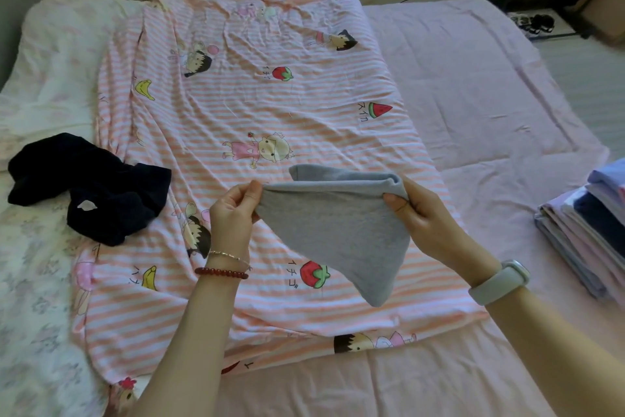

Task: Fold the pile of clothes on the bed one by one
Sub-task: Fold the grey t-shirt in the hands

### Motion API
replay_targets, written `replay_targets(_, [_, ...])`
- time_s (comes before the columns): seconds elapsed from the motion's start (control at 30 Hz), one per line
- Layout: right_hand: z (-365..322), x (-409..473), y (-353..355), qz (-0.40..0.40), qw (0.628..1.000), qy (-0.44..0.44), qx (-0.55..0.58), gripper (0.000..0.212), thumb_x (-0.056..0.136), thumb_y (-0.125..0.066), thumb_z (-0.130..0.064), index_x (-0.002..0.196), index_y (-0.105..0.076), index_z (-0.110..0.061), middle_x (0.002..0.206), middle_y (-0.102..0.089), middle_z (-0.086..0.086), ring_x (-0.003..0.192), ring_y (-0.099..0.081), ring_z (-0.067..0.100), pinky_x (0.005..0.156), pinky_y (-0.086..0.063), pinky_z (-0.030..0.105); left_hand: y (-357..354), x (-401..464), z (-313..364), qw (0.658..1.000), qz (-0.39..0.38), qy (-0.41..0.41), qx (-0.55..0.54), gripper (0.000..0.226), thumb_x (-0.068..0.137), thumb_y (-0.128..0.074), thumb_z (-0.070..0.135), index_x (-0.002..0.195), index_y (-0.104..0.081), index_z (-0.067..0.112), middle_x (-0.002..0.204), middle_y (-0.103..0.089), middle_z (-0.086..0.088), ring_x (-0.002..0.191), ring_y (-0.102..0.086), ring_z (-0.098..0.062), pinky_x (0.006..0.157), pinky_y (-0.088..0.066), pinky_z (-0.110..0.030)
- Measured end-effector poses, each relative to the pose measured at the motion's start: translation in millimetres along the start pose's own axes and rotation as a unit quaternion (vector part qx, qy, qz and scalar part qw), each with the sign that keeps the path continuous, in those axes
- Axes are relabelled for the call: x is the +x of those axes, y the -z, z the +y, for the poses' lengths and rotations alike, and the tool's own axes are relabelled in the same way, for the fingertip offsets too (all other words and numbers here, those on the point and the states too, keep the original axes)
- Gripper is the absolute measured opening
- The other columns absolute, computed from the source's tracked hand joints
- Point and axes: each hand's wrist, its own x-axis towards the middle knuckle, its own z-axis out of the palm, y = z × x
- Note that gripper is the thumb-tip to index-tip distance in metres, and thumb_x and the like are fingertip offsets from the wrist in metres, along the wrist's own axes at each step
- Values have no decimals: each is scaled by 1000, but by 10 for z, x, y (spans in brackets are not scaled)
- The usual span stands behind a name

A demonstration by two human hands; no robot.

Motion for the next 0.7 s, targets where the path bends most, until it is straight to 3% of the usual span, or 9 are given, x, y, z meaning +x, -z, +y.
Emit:
replay_targets(0.1, [13,-8,-45,-18,1000,1,-2,25,89,-40,-34,95,-59,-19,84,-62,-7,75,-49,-2,69,-38,15,-11,-18,-67,1000,25,-3,17,22,94,-52,16,75,-61,13,57,-60,11,58,-53,-2,56,-48,-15])
replay_targets(0.17, [7,3,-62,-22,1000,-7,8,22,91,-42,-25,93,-58,-10,80,-57,-1,72,-46,-2,67,-37,16,7,-17,-87,1000,-20,0,-7,17,91,-58,31,84,-62,16,72,-62,8,70,-54,-6,64,-48,-21])
replay_targets(0.2, [8,7,-63,-21,999,-14,20,19,90,-41,-21,90,-58,-11,79,-55,-4,71,-46,-5,66,-37,15,37,-7,-103,997,-66,8,-37,30,82,-64,45,94,-61,18,86,-63,7,80,-57,-8,71,-49,-24])
replay_targets(0.27, [8,11,-67,-16,997,-43,56,17,91,-43,-18,88,-58,-13,78,-57,-9,70,-50,-6,66,-40,15,88,4,-129,980,-175,44,-87,76,58,-74,66,117,-52,23,115,-59,3,104,-58,-12,87,-50,-31])
replay_targets(0.33, [30,10,-70,-10,988,-91,122,17,96,-45,-12,90,-60,-18,76,-65,-16,72,-56,-8,67,-44,12,75,-63,-151,957,-261,87,-88,96,49,-78,65,125,-48,16,121,-61,-1,112,-58,-16,88,-52,-33])
replay_targets(0.43, [83,32,-72,-5,962,-170,213,22,96,-40,-10,96,-61,-17,78,-70,-15,76,-63,-1,66,-49,15,14,-134,-136,955,-252,137,-71,76,49,-87,49,108,-61,8,102,-71,-3,99,-66,-18,76,-55,-28])
replay_targets(0.53, [169,47,-39,-1,934,-248,258,21,97,-40,-12,99,-62,-13,79,-71,-8,74,-67,6,62,-54,20,39,-118,-163,960,-215,170,-54,35,74,-73,23,101,-62,4,91,-72,-4,88,-68,-19,68,-56,-25])
replay_targets(0.63, [362,92,-74,-1,928,-302,220,19,98,-44,-18,96,-63,-17,79,-70,-7,69,-67,5,56,-52,20,17,-53,-273,965,-197,173,14,24,86,-57,19,106,-61,7,99,-69,-8,89,-66,-21,77,-56,-34])
replay_targets(0.7, [614,218,-160,24,930,-322,174,17,98,-45,-19,100,-62,-15,87,-67,-1,73,-65,8,58,-51,24,-42,144,-479,973,-144,160,83,14,93,-52,17,101,-61,10,96,-66,-7,83,-62,-20,74,-52,-34])
